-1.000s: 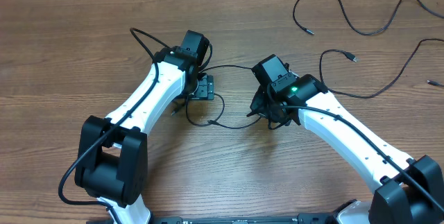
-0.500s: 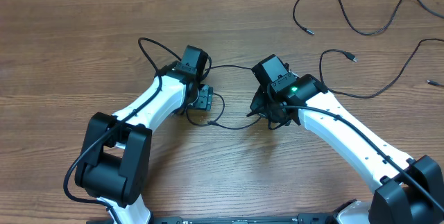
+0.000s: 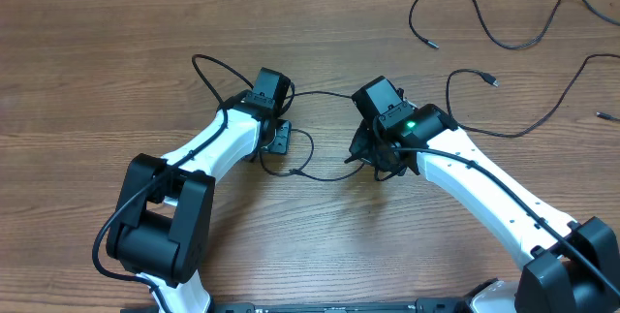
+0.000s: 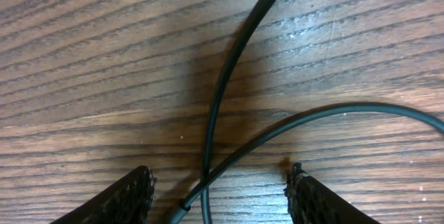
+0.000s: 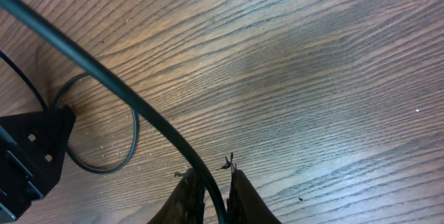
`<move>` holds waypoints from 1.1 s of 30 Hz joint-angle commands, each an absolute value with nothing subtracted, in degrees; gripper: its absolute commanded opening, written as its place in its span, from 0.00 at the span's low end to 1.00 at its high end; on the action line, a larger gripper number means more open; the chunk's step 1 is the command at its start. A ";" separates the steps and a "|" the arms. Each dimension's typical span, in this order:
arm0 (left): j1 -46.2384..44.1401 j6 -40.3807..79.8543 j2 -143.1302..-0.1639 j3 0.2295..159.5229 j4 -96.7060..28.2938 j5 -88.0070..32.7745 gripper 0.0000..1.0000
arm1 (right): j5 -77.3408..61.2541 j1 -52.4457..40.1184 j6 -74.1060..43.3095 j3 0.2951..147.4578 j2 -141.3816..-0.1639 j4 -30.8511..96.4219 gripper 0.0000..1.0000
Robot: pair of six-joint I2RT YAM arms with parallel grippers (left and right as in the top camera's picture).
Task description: Untangle cables
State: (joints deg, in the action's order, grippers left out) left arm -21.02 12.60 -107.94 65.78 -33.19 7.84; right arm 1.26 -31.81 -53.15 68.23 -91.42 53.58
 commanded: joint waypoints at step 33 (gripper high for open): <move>-20.91 13.80 -110.34 69.78 -39.40 8.97 0.04 | 1.21 -31.75 -53.58 68.58 -91.66 53.25 0.14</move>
